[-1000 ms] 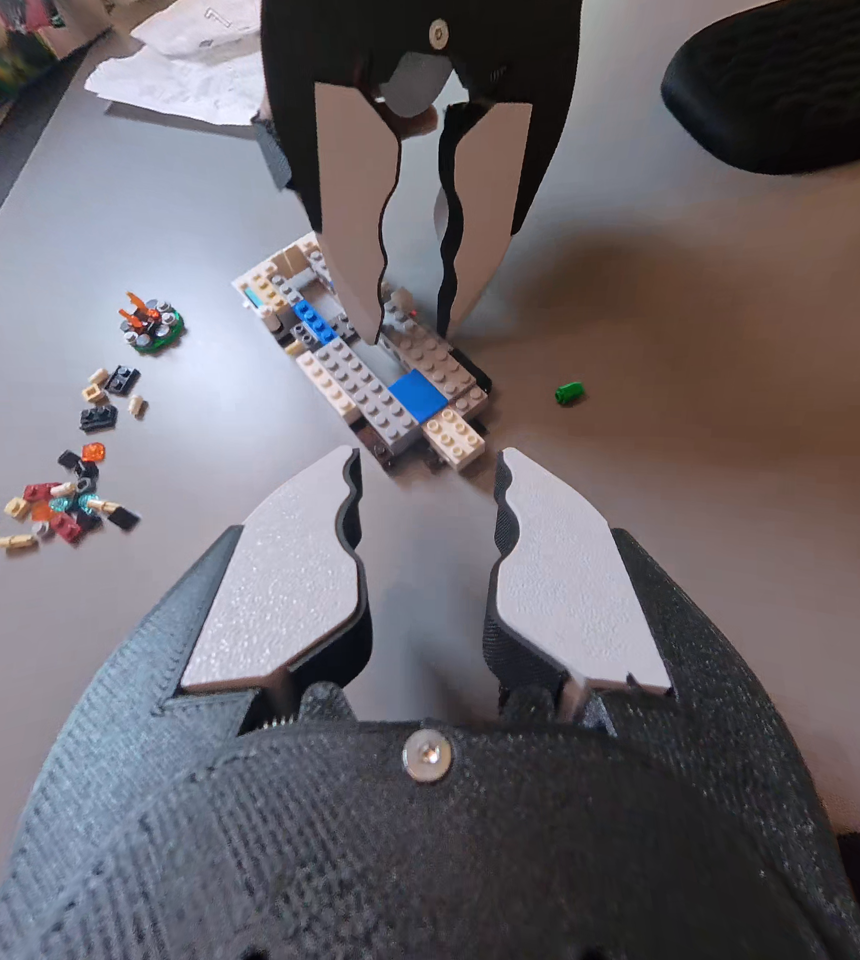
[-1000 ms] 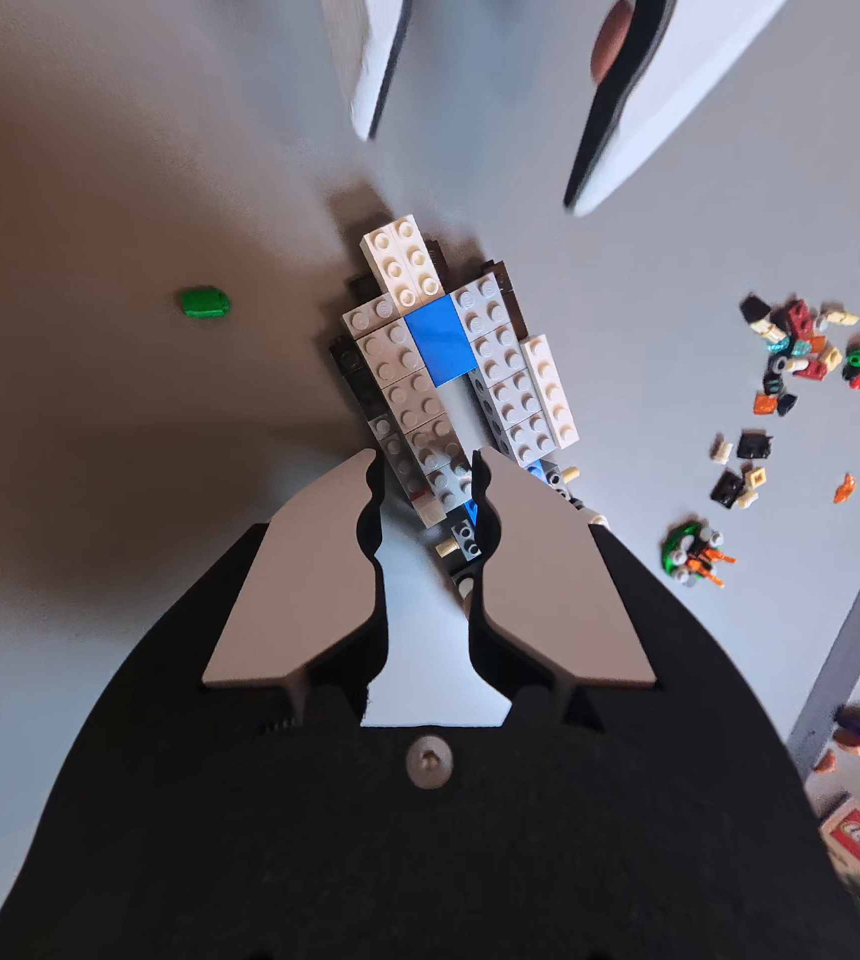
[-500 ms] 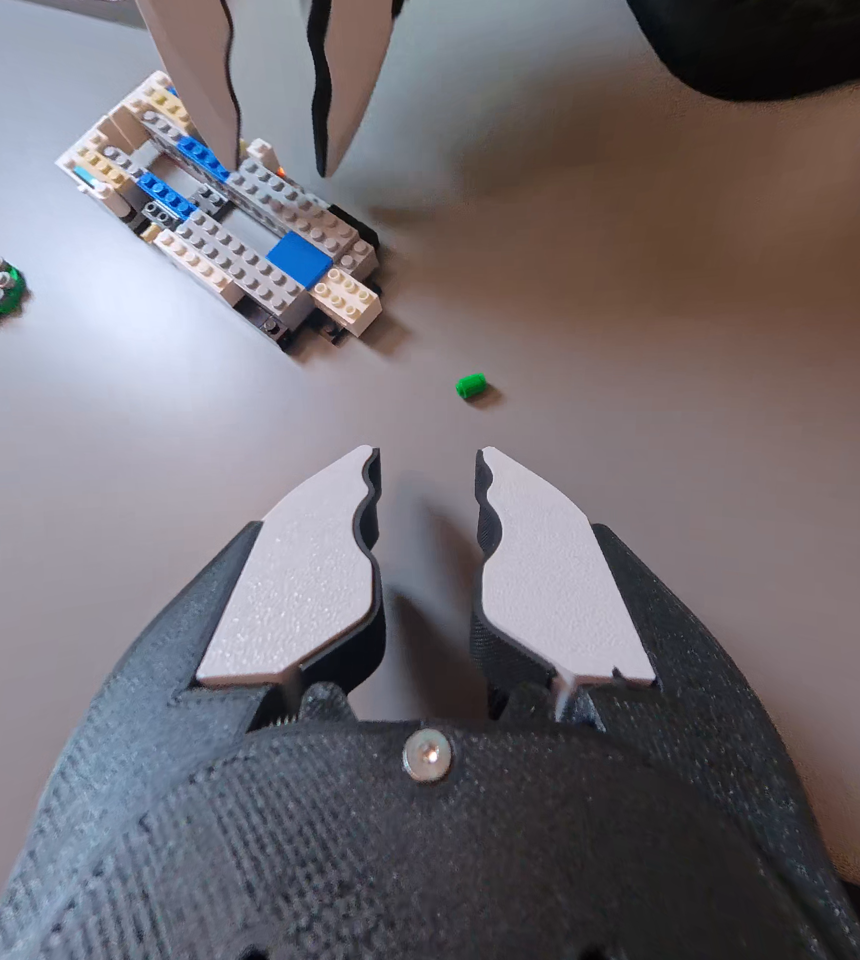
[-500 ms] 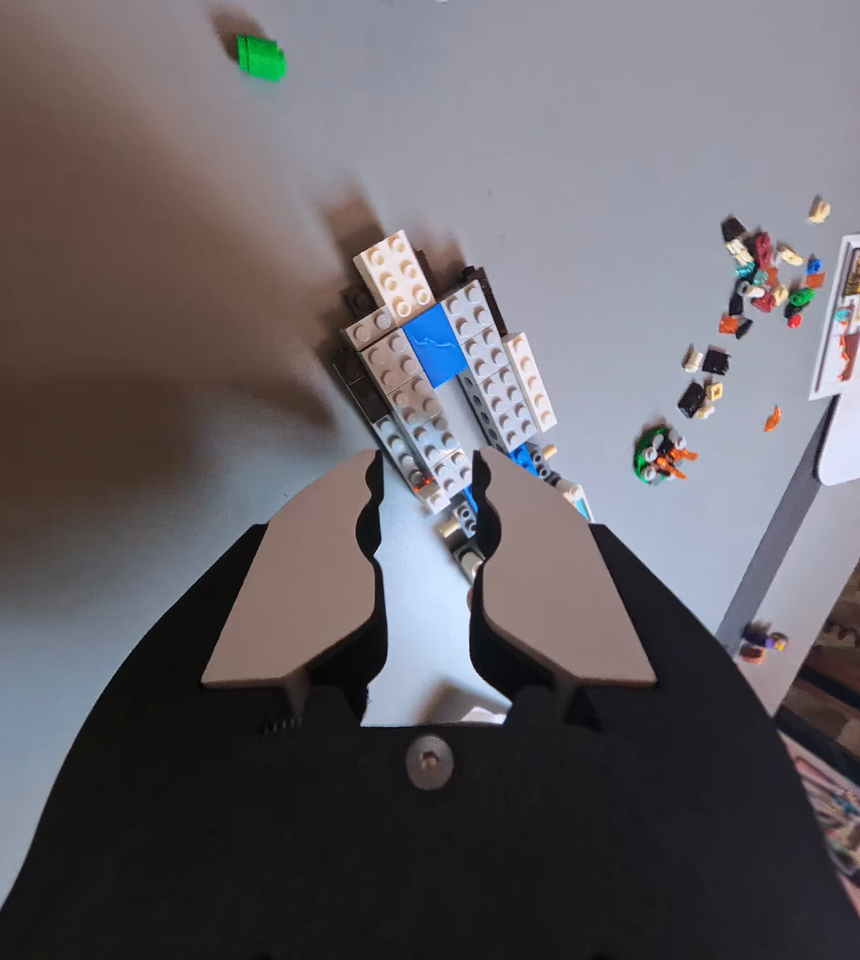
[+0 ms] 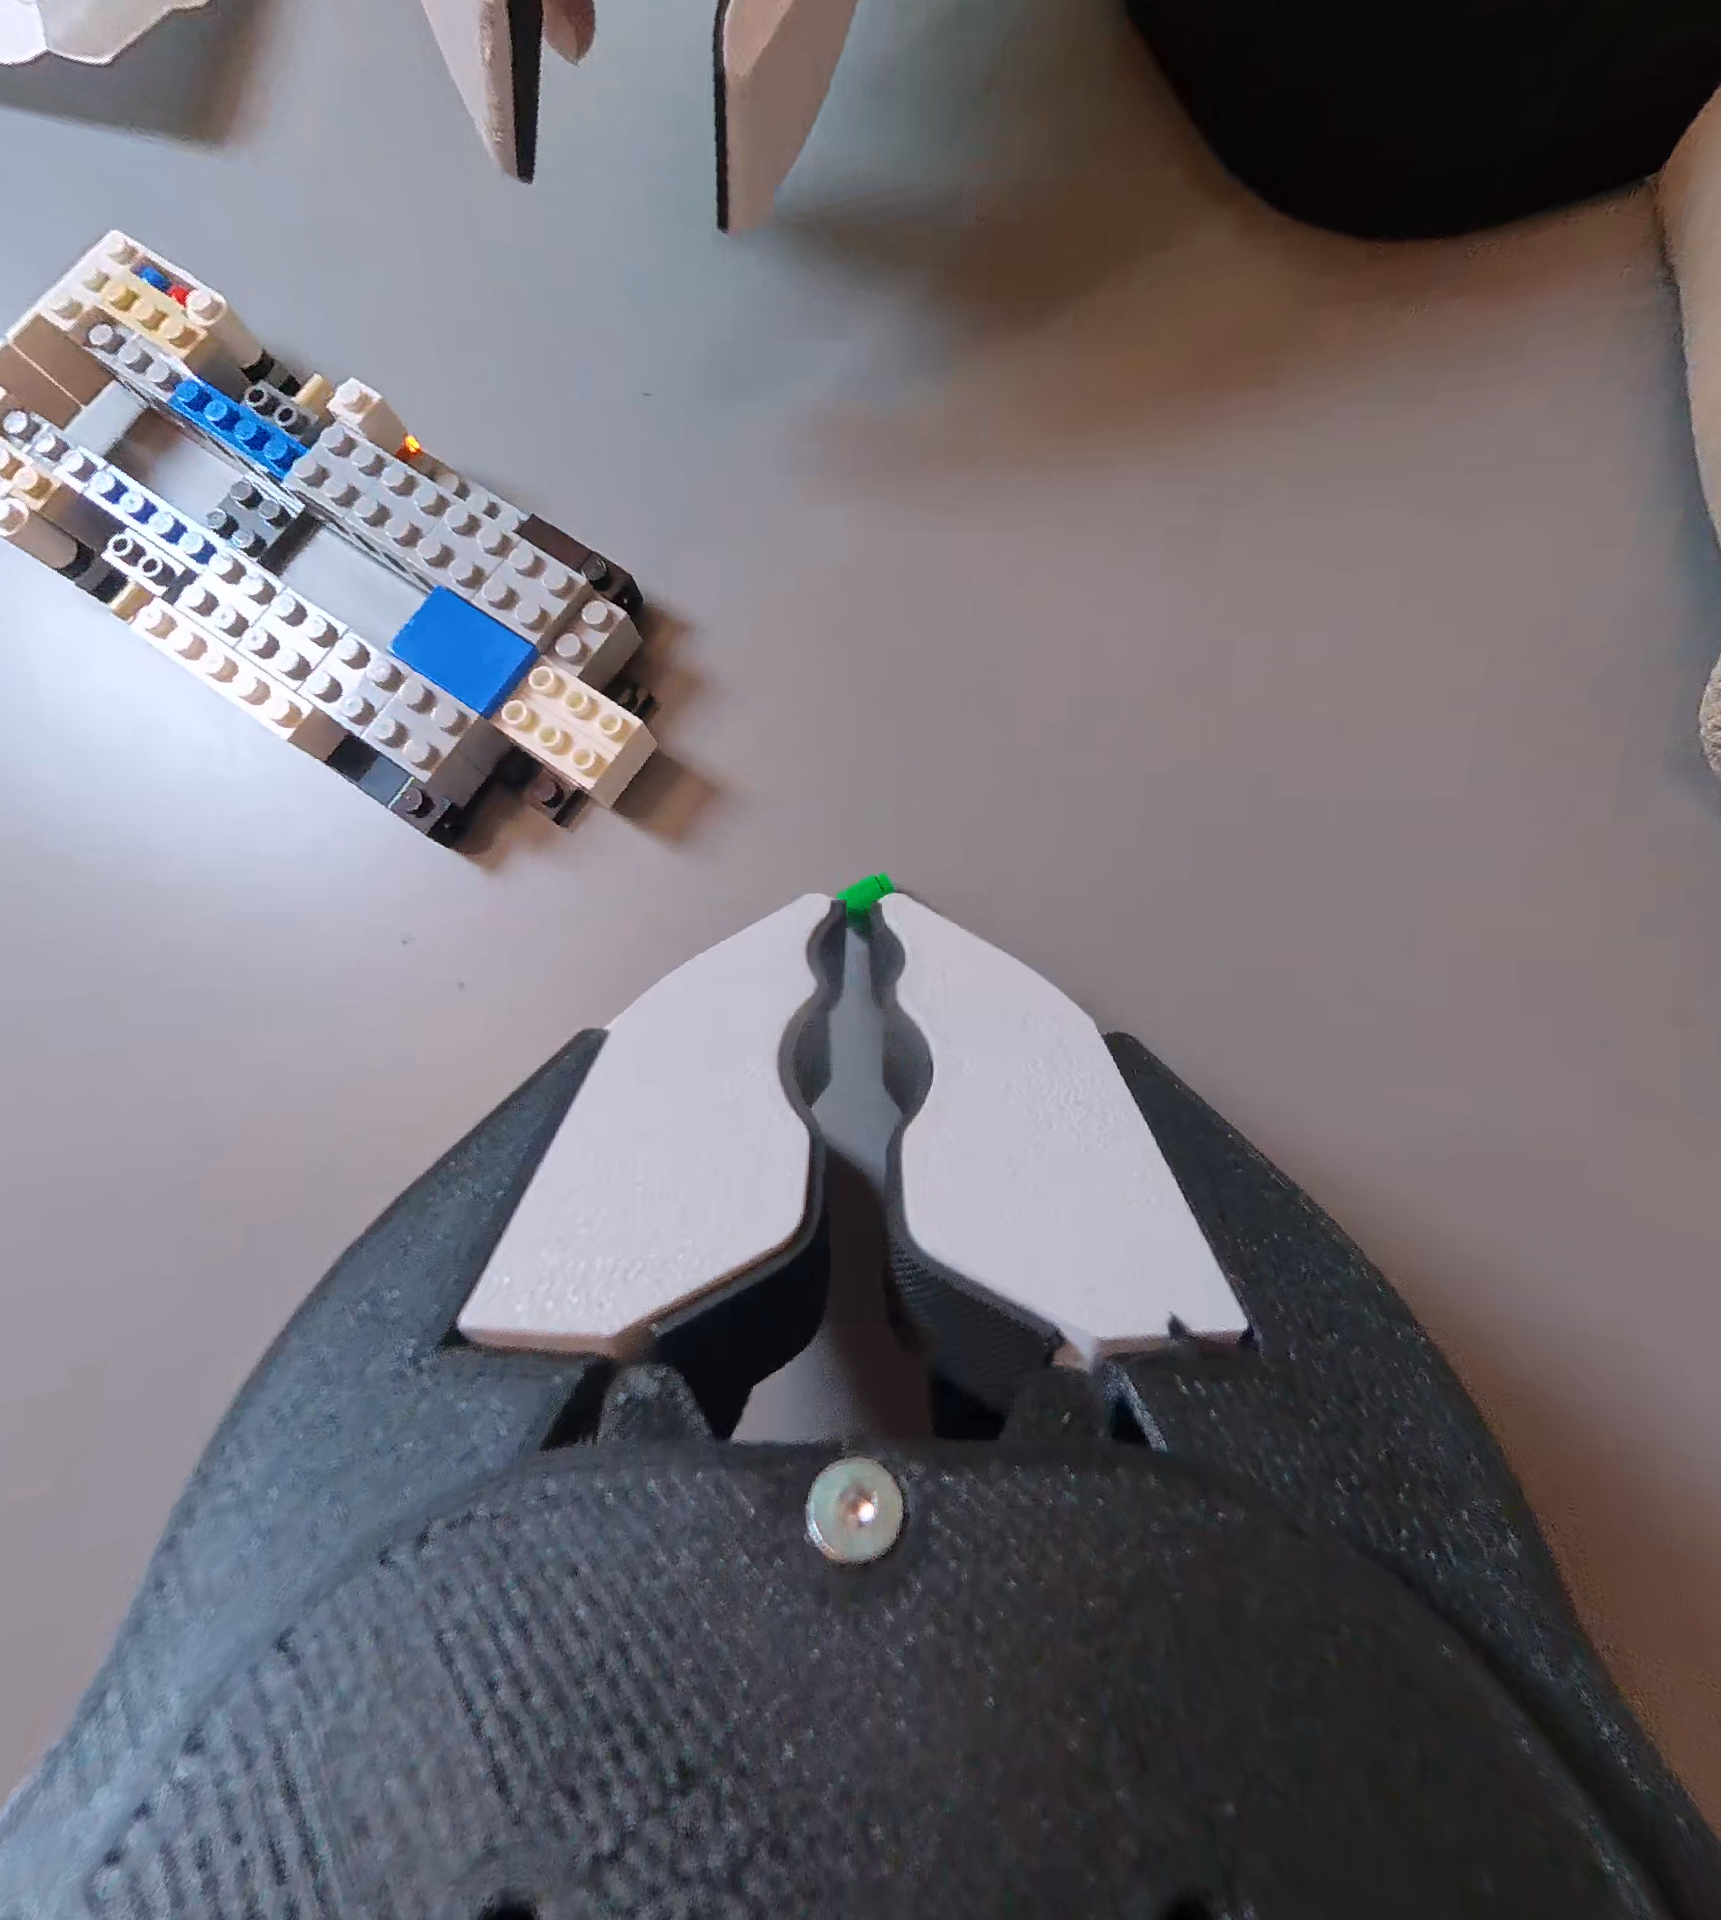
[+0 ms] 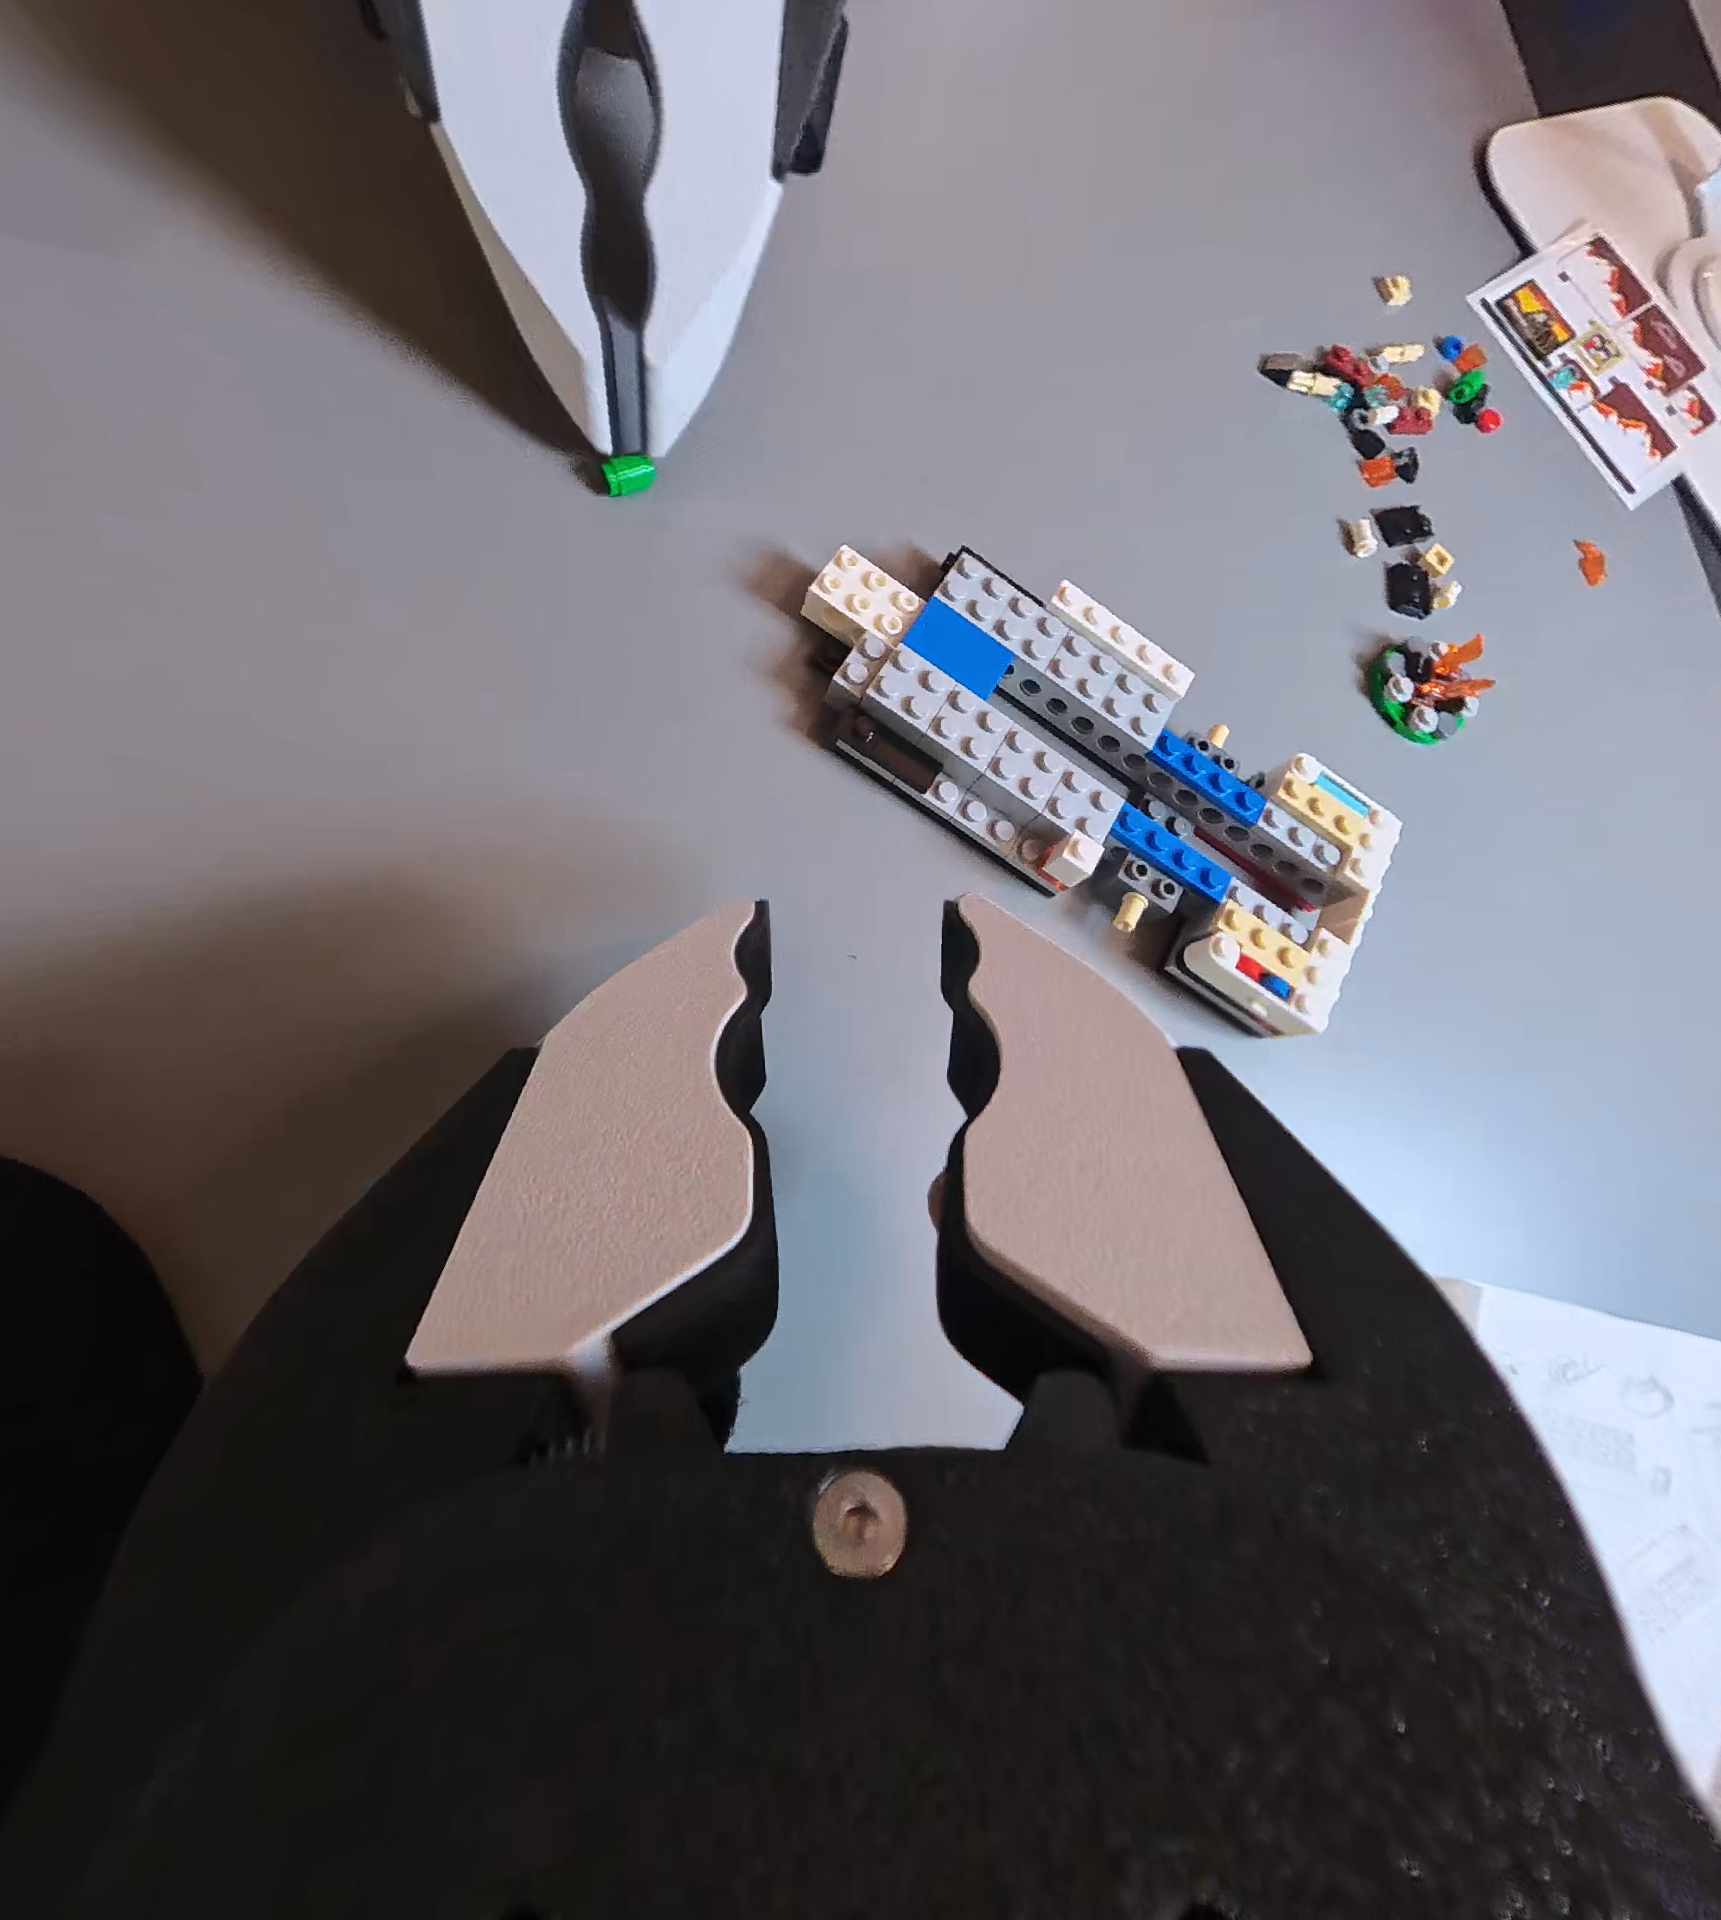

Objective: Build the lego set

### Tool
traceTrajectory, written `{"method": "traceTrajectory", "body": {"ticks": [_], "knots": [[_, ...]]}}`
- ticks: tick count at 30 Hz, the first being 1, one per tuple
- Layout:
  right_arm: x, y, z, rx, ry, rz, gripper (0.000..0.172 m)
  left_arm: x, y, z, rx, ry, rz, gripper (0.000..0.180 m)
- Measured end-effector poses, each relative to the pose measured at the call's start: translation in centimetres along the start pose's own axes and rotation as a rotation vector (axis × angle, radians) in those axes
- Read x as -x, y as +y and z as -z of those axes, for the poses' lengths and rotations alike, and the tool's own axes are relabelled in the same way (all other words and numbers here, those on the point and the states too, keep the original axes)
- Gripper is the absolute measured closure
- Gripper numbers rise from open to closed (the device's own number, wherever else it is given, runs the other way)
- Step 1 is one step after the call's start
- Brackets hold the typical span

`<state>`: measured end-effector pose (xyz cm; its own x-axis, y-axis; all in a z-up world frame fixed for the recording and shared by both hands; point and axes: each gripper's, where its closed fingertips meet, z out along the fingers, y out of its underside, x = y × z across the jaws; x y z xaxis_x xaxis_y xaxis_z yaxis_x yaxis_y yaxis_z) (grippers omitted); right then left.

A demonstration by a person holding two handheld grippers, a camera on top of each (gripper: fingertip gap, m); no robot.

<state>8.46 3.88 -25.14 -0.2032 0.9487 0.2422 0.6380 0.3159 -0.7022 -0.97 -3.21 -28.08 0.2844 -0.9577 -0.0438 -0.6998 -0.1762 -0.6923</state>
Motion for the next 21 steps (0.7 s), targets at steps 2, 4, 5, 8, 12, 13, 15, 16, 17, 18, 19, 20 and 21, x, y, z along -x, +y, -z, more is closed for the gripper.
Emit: {"method": "traceTrajectory", "body": {"ticks": [2, 4, 5, 8, 12, 13, 15, 16, 17, 18, 19, 20, 21], "knots": [[-0.2, 0.2, 0.1, -0.013, 0.011, -0.020, 0.140, 0.2, -0.1, 0.0, -0.013, -0.009, -0.004, 0.171], [-0.5, 0.1, 0.2, -0.034, 0.025, -0.033, 0.140, 0.2, -0.2, 0.4, -0.021, 0.018, 0.006, 0.158], [-0.7, 0.0, 0.3, -0.048, 0.031, -0.041, 0.140, 0.6, -0.4, 0.9, -0.041, 0.013, 0.018, 0.156], [-1.6, -1.0, 0.7, -0.121, 0.065, -0.069, 0.140, 3.7, -0.8, 3.2, -0.114, -0.058, 0.097, 0.154], [-3.3, -2.6, 1.6, -0.268, 0.134, -0.142, 0.139, 9.8, -0.3, 8.0, -0.199, -0.328, 0.194, 0.147], [-3.9, -2.9, 1.9, -0.306, 0.160, -0.166, 0.137, 10.9, -0.3, 9.8, -0.240, -0.402, 0.218, 0.147], [-5.0, -3.2, 2.7, -0.376, 0.217, -0.220, 0.133, 12.8, 0.3, 14.6, -0.309, -0.587, 0.252, 0.147], [-5.6, -3.2, 3.0, -0.405, 0.245, -0.248, 0.131, 13.4, 0.9, 17.6, -0.335, -0.692, 0.266, 0.147], [-6.1, -3.1, 3.4, -0.430, 0.272, -0.275, 0.129, 13.8, 1.5, 20.9, -0.369, -0.793, 0.285, 0.148], [-6.6, -3.0, 3.9, -0.455, 0.296, -0.299, 0.128, 13.9, 2.4, 24.3, -0.395, -0.890, 0.312, 0.150], [-7.1, -2.9, 4.3, -0.477, 0.319, -0.320, 0.127, 13.9, 3.7, 27.8, -0.399, -0.991, 0.342, 0.152], [-7.5, -2.9, 4.7, -0.498, 0.338, -0.337, 0.127, 13.7, 5.4, 31.1, -0.382, -1.081, 0.371, 0.152], [-7.8, -2.9, 5.0, -0.514, 0.350, -0.353, 0.127, 13.4, 7.6, 34.2, -0.343, -1.164, 0.414, 0.153]]}}
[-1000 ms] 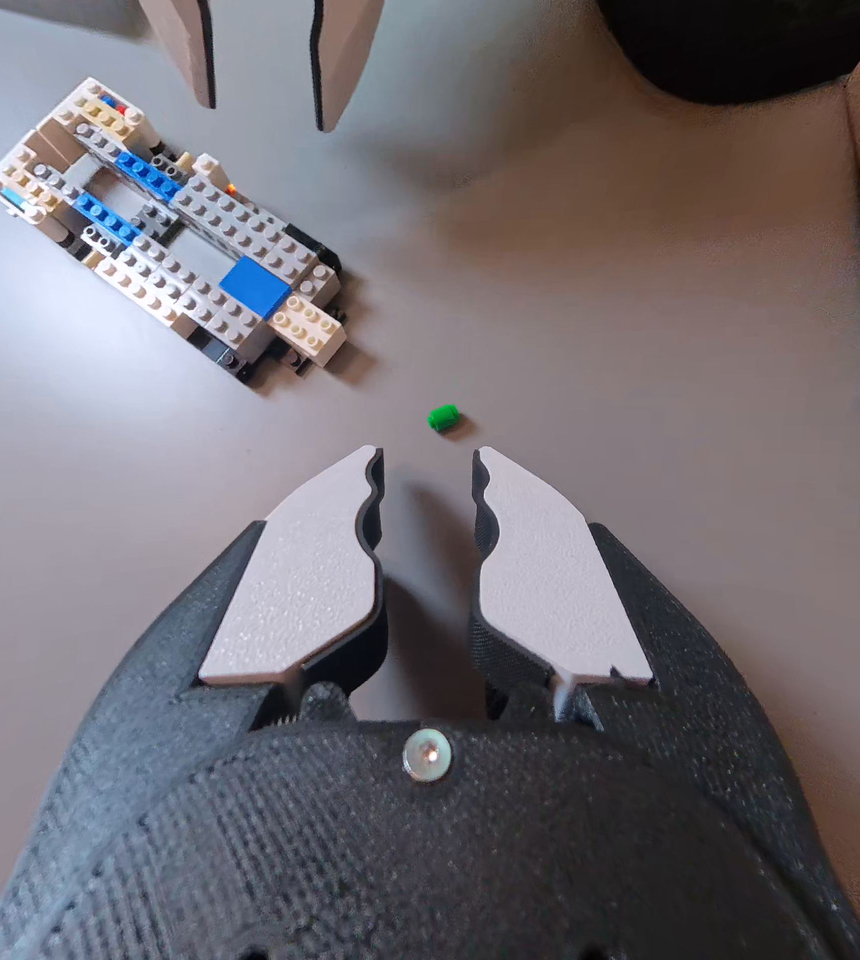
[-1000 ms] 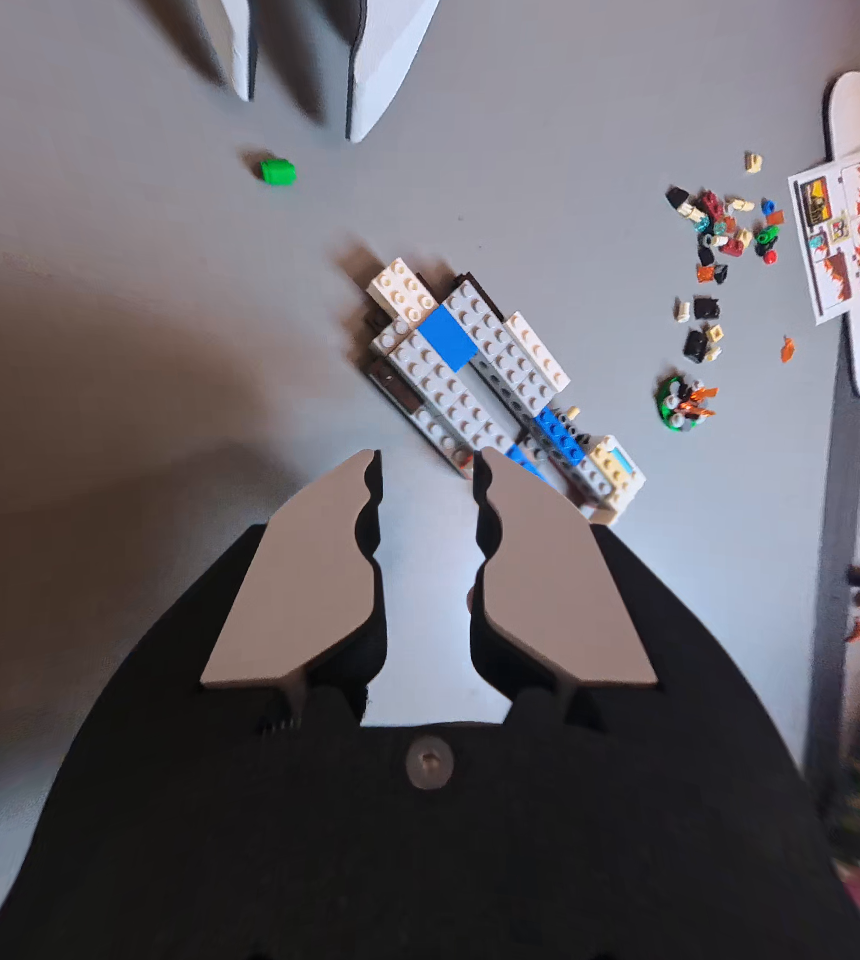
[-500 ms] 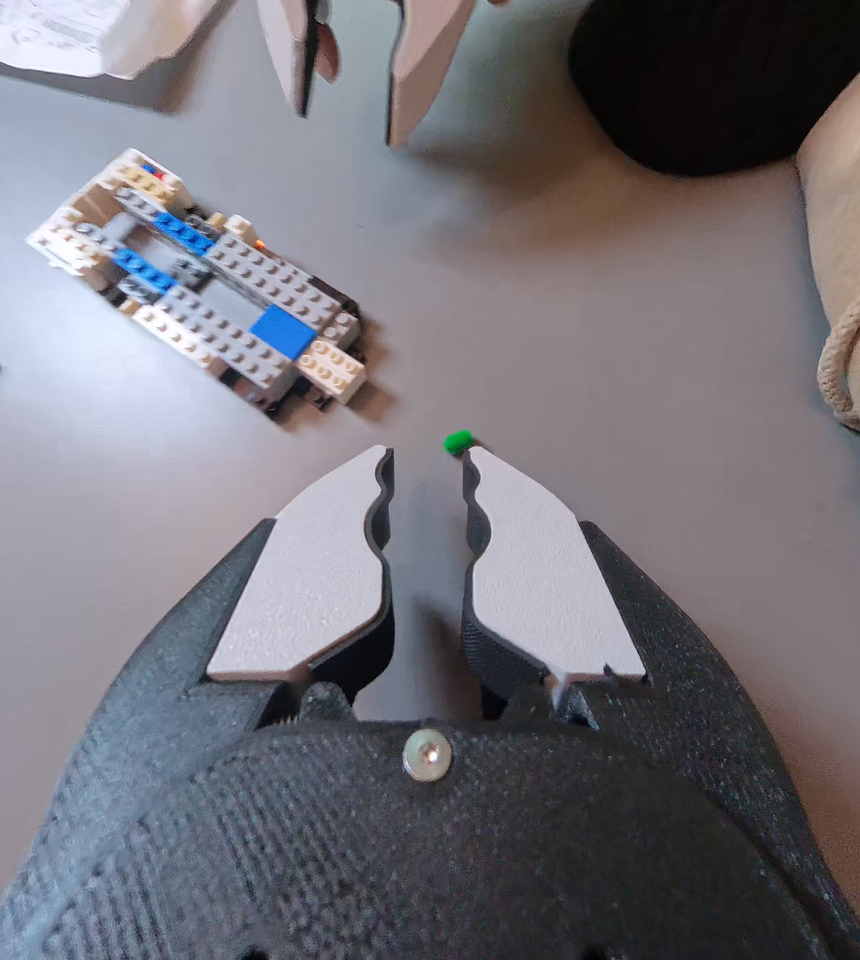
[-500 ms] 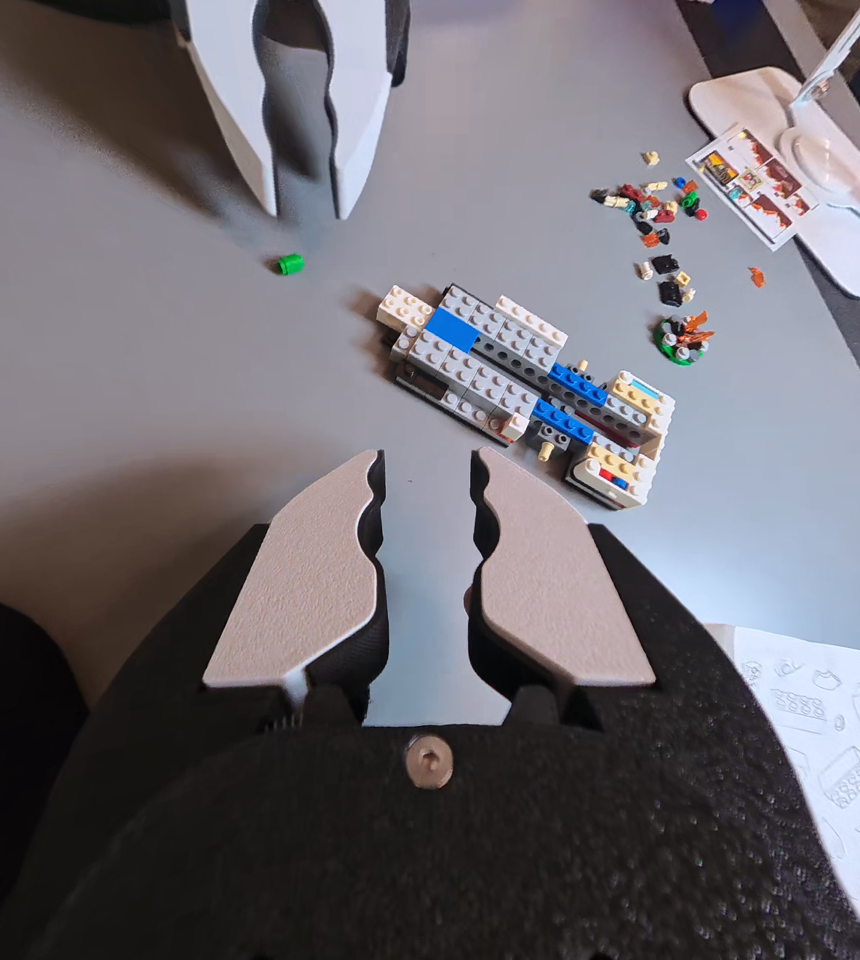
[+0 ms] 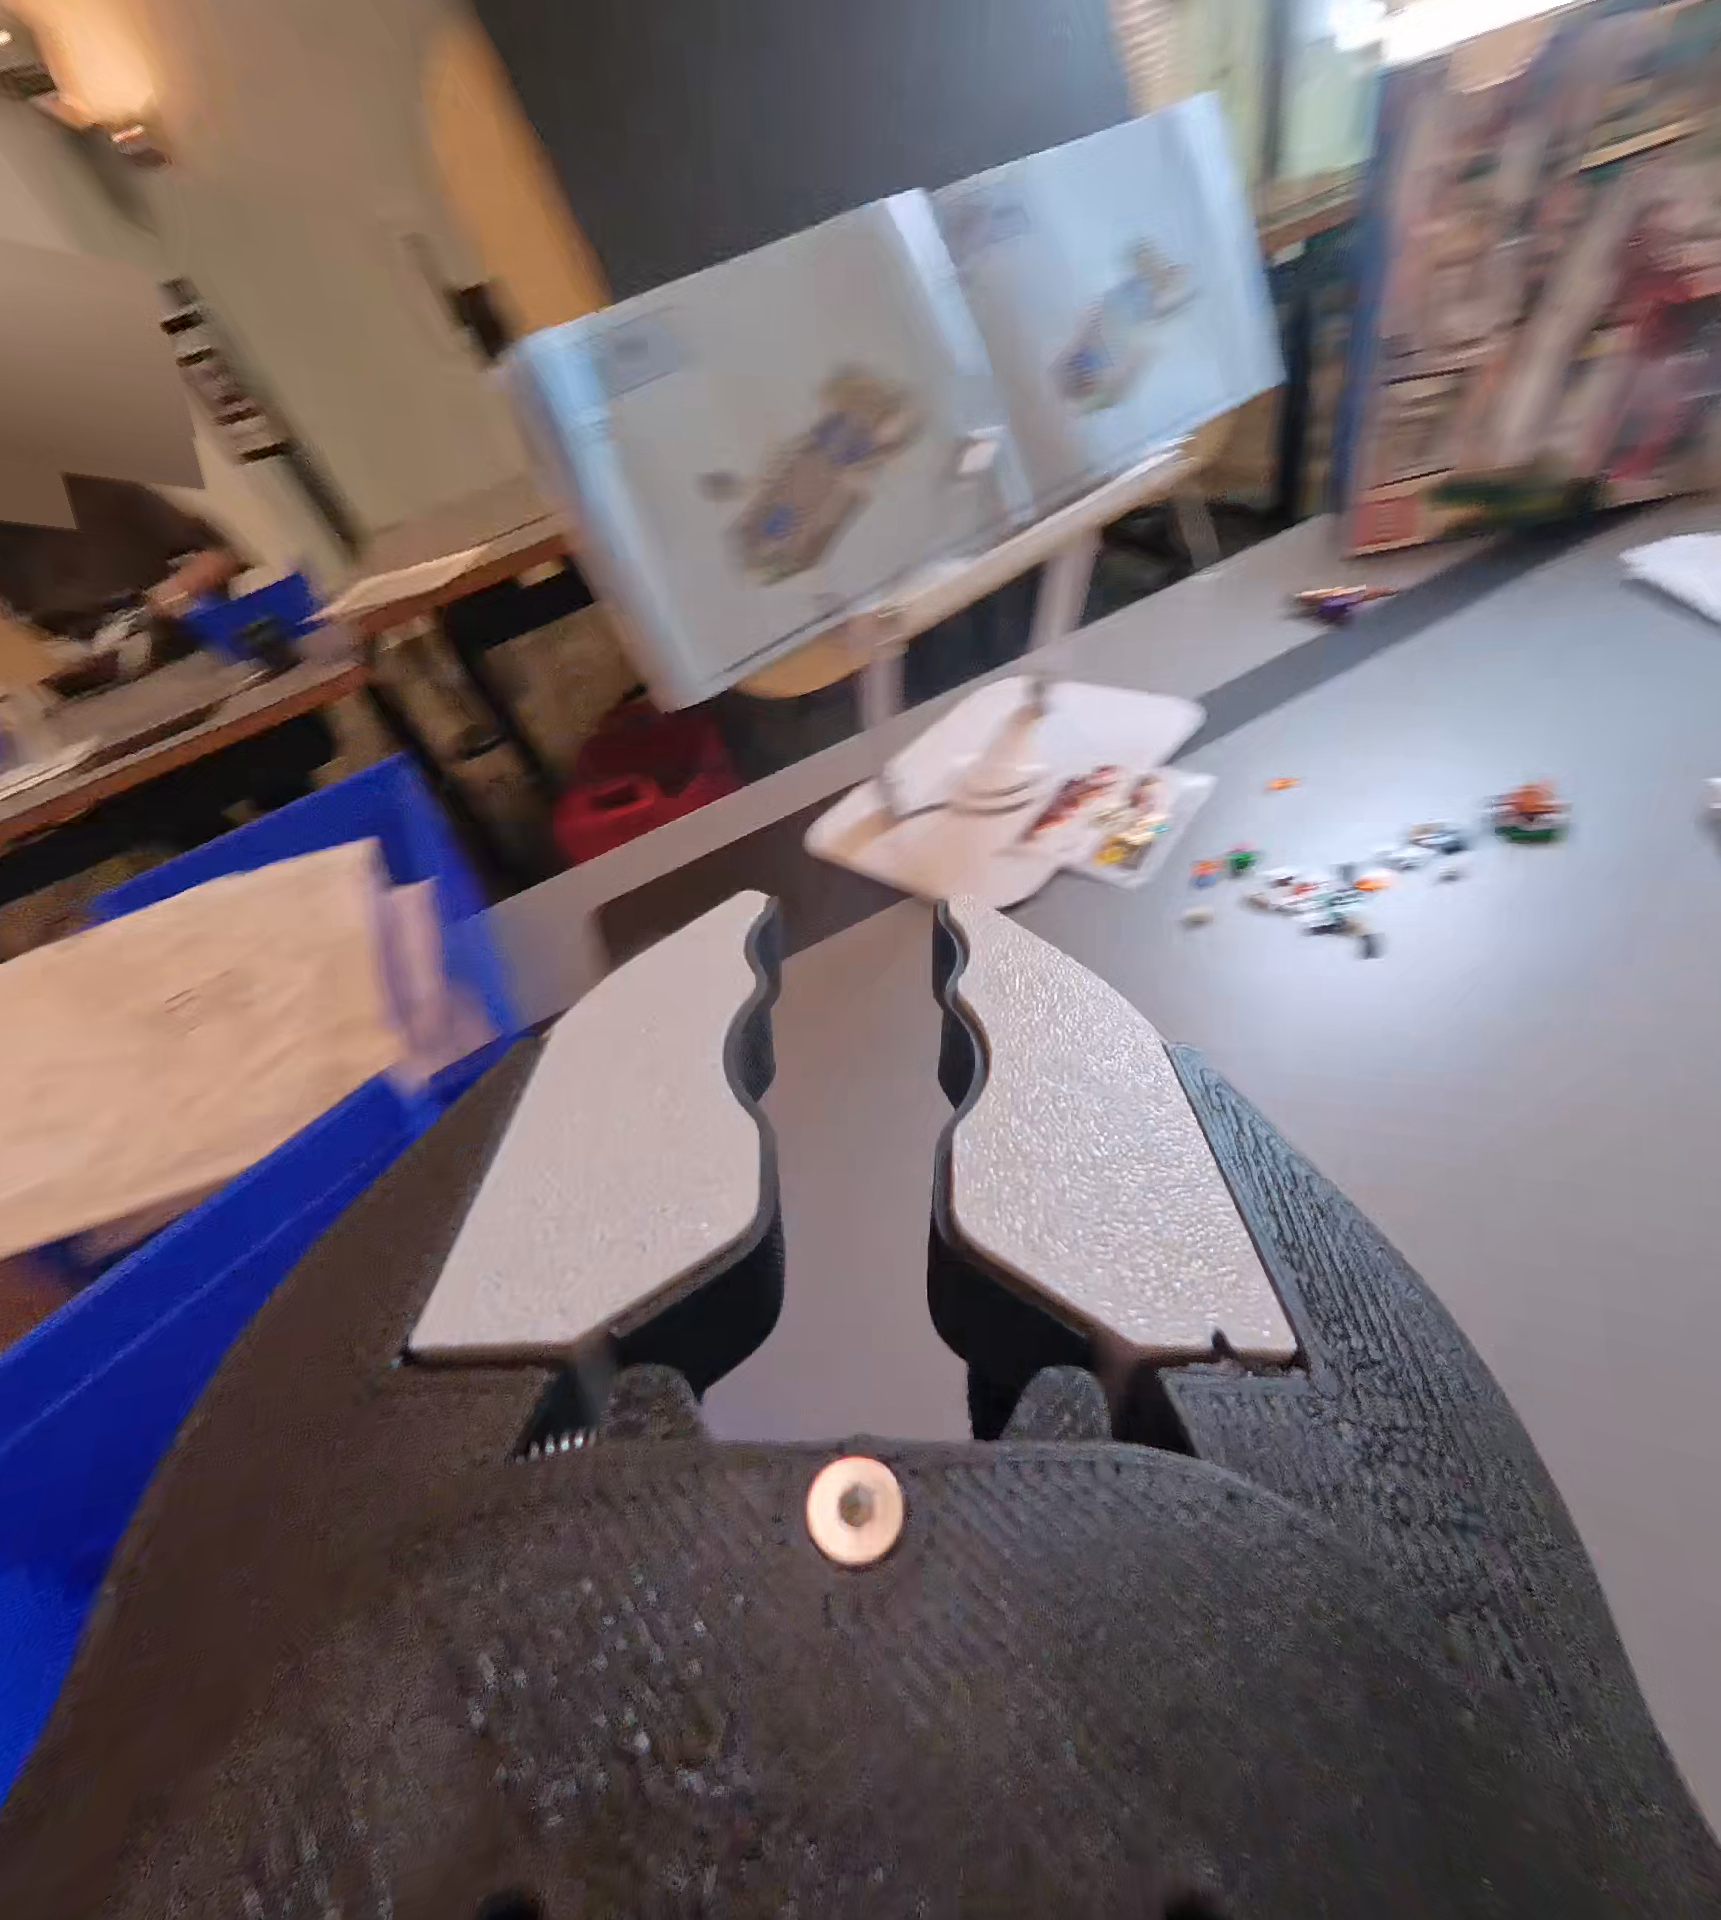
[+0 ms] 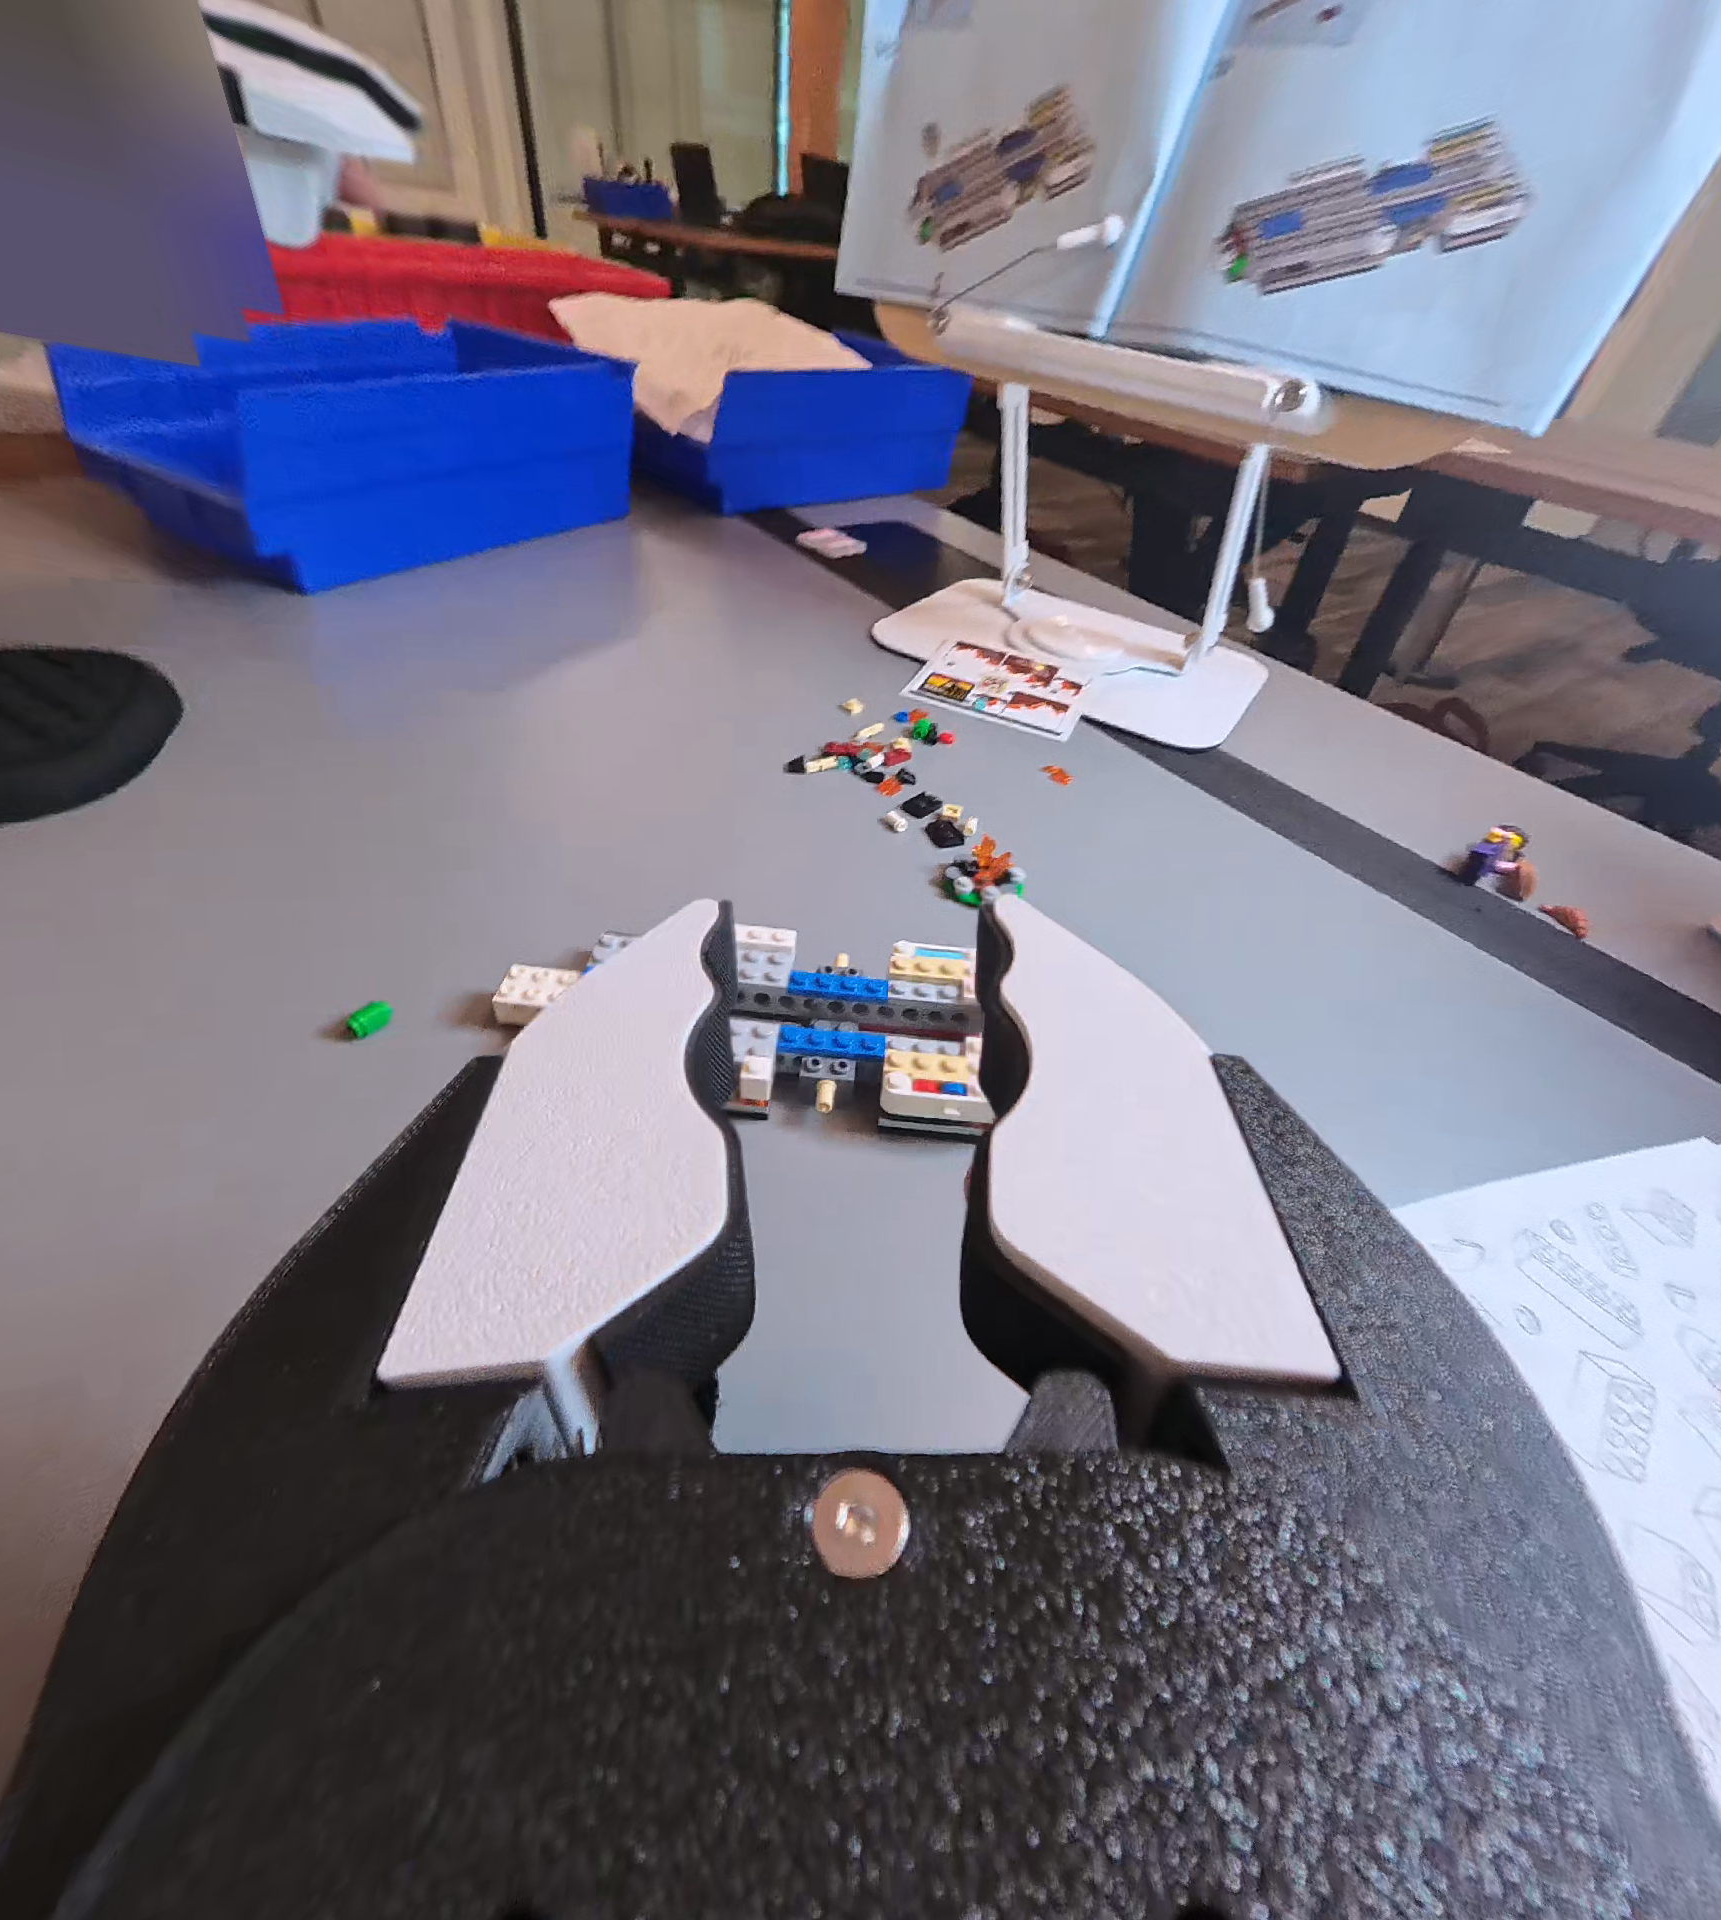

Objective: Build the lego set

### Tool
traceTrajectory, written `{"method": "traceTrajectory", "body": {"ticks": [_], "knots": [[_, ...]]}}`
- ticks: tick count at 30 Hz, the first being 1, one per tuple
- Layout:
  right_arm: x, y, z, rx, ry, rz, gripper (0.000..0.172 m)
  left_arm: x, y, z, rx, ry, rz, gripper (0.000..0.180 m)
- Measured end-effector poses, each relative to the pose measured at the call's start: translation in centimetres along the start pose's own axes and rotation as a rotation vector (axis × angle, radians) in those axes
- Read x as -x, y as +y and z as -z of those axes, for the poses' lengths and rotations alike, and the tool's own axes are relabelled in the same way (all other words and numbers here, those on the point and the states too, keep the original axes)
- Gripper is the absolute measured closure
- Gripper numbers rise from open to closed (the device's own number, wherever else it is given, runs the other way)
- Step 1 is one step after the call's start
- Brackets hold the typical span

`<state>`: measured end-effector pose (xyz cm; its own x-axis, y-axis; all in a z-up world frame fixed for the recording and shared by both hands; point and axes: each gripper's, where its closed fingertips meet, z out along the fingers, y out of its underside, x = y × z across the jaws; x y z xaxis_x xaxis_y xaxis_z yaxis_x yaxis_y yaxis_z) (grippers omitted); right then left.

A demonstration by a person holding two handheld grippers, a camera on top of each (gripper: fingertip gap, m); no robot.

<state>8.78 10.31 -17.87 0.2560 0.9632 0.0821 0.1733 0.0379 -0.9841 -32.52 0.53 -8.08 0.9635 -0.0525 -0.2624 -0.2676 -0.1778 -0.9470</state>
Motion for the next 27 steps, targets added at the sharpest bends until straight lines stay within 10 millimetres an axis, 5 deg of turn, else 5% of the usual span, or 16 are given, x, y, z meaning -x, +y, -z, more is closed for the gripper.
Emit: {"method": "traceTrajectory", "body": {"ticks": [2, 5, 9, 12, 17, 22, 27], "knots": [[-0.5, -0.1, 0.1, -0.005, 0.012, -0.015, 0.128, 6.4, 2.3, 2.9, 0.128, -0.145, 0.022, 0.156], [-0.7, -0.1, 0.0, 0.003, 0.020, -0.019, 0.130, 12.4, 7.9, 6.1, 0.389, -0.195, 0.052, 0.158], [-0.1, -0.4, -0.8, 0.026, 0.009, -0.027, 0.132, 14.2, 16.2, 8.1, 0.734, -0.063, 0.051, 0.159], [0.7, -0.7, -1.5, 0.061, 0.010, 0.001, 0.133, 14.3, 19.9, 8.2, 0.880, -0.001, 0.003, 0.159], [1.8, -1.4, -2.2, 0.117, 0.025, 0.039, 0.135, 15.5, 22.0, 6.9, 0.947, 0.028, -0.076, 0.165], [2.5, -2.3, -2.7, 0.154, 0.061, 0.058, 0.138, 16.2, 21.0, 4.7, 0.899, 0.086, -0.121, 0.179], [2.8, -3.7, -2.9, 0.163, 0.104, 0.063, 0.139, 12.7, 19.9, 2.2, 0.811, 0.293, -0.188, 0.180]]}}
